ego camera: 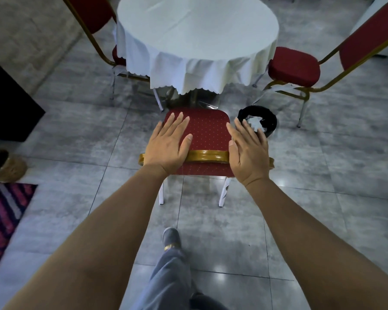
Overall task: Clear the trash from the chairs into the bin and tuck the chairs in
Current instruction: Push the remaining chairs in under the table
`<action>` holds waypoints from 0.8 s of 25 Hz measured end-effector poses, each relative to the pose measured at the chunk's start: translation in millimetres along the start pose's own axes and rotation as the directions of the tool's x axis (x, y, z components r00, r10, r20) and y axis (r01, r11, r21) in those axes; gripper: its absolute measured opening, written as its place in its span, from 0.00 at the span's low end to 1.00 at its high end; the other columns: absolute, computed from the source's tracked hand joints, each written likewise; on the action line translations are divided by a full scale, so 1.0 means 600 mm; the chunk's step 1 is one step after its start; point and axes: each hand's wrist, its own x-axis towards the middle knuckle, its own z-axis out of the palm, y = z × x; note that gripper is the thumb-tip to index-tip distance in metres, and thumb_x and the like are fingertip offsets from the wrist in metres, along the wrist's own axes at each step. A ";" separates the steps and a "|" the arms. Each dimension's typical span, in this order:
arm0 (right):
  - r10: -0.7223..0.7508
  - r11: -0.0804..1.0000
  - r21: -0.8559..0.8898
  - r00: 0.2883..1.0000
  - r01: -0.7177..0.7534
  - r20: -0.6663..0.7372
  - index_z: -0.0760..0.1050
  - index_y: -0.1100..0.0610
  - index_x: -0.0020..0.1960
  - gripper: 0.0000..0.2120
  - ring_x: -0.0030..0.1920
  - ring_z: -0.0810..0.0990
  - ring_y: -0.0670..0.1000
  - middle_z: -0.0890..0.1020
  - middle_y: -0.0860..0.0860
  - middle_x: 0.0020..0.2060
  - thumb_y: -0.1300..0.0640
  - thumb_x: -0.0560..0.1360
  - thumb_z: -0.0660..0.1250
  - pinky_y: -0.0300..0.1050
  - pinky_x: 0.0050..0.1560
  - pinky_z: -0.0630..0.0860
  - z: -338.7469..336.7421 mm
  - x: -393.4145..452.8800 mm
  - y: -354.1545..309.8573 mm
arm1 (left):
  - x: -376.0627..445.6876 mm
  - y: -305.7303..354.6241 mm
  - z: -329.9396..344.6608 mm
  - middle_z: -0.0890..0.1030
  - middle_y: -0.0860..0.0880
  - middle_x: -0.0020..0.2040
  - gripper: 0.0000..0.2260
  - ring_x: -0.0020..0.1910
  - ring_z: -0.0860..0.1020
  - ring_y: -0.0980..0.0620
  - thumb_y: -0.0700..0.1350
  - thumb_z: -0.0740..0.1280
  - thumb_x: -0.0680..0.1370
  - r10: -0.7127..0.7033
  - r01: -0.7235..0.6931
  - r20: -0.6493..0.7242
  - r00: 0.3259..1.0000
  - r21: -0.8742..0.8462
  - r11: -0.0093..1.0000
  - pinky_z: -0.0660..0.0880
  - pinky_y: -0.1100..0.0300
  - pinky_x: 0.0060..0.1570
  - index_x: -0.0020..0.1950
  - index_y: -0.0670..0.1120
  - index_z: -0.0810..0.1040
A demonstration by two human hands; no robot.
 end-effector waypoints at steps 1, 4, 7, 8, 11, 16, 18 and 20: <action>0.002 1.000 0.000 1.000 -0.002 0.004 0.68 0.52 0.75 0.27 0.77 0.61 0.49 0.68 0.50 0.75 0.48 0.80 0.45 0.54 0.77 0.51 0.006 0.017 0.003 | 0.020 -0.005 0.002 0.54 0.53 0.80 0.31 0.79 0.47 0.56 0.60 0.38 0.78 0.001 -0.001 0.003 1.000 0.008 1.000 0.43 0.54 0.78 0.80 0.52 0.54; 0.017 1.000 0.022 0.999 -0.017 0.030 0.67 0.52 0.75 0.27 0.77 0.60 0.49 0.67 0.50 0.76 0.48 0.80 0.45 0.50 0.78 0.48 0.026 0.086 0.012 | 0.095 -0.028 0.004 0.53 0.53 0.80 0.31 0.79 0.46 0.56 0.61 0.38 0.79 -0.002 0.002 0.020 1.000 0.012 1.000 0.42 0.53 0.78 0.80 0.51 0.53; 0.045 0.997 0.055 0.998 -0.047 0.033 0.67 0.52 0.75 0.28 0.77 0.60 0.48 0.67 0.50 0.76 0.49 0.79 0.44 0.49 0.78 0.48 0.044 0.148 0.013 | 0.158 -0.052 0.004 0.53 0.52 0.80 0.30 0.79 0.46 0.55 0.58 0.40 0.79 0.017 -0.017 0.034 0.999 0.018 1.000 0.42 0.53 0.77 0.80 0.51 0.53; 0.055 0.996 0.069 0.998 -0.058 0.032 0.67 0.52 0.75 0.28 0.77 0.60 0.48 0.67 0.51 0.75 0.49 0.79 0.44 0.49 0.77 0.49 0.050 0.166 0.011 | 0.178 -0.061 0.003 0.53 0.52 0.80 0.29 0.79 0.47 0.55 0.58 0.41 0.80 0.021 -0.022 0.038 0.999 0.021 1.000 0.42 0.53 0.77 0.80 0.51 0.53; 0.098 0.990 0.101 0.994 -0.102 0.038 0.67 0.53 0.75 0.28 0.77 0.61 0.49 0.68 0.51 0.75 0.49 0.79 0.45 0.49 0.77 0.49 0.068 0.220 0.009 | 0.238 -0.083 0.004 0.55 0.52 0.80 0.28 0.79 0.48 0.55 0.56 0.43 0.80 0.022 -0.023 0.044 0.999 0.027 0.999 0.42 0.54 0.77 0.80 0.51 0.54; 0.135 0.987 0.085 0.990 -0.137 0.032 0.68 0.53 0.75 0.28 0.77 0.62 0.49 0.69 0.50 0.74 0.49 0.78 0.44 0.49 0.77 0.51 0.102 0.299 0.023 | 0.323 -0.106 0.009 0.60 0.51 0.79 0.27 0.79 0.52 0.53 0.55 0.46 0.80 0.021 -0.021 0.027 0.999 -0.004 1.000 0.44 0.54 0.77 0.79 0.49 0.59; 0.138 0.987 0.072 0.990 -0.141 0.036 0.68 0.52 0.75 0.29 0.77 0.62 0.49 0.69 0.50 0.74 0.48 0.79 0.44 0.49 0.77 0.51 0.113 0.326 0.030 | 0.350 -0.113 0.011 0.60 0.50 0.79 0.27 0.79 0.52 0.53 0.54 0.46 0.80 0.021 -0.020 0.025 0.999 -0.006 1.000 0.44 0.54 0.77 0.79 0.49 0.59; 0.135 0.988 0.070 0.990 -0.137 0.036 0.68 0.53 0.75 0.29 0.76 0.63 0.49 0.70 0.51 0.74 0.48 0.79 0.43 0.50 0.77 0.52 0.124 0.352 0.036 | 0.378 -0.118 0.013 0.60 0.50 0.79 0.27 0.79 0.52 0.52 0.54 0.46 0.80 0.023 -0.023 0.018 1.000 -0.002 1.000 0.45 0.53 0.77 0.79 0.49 0.60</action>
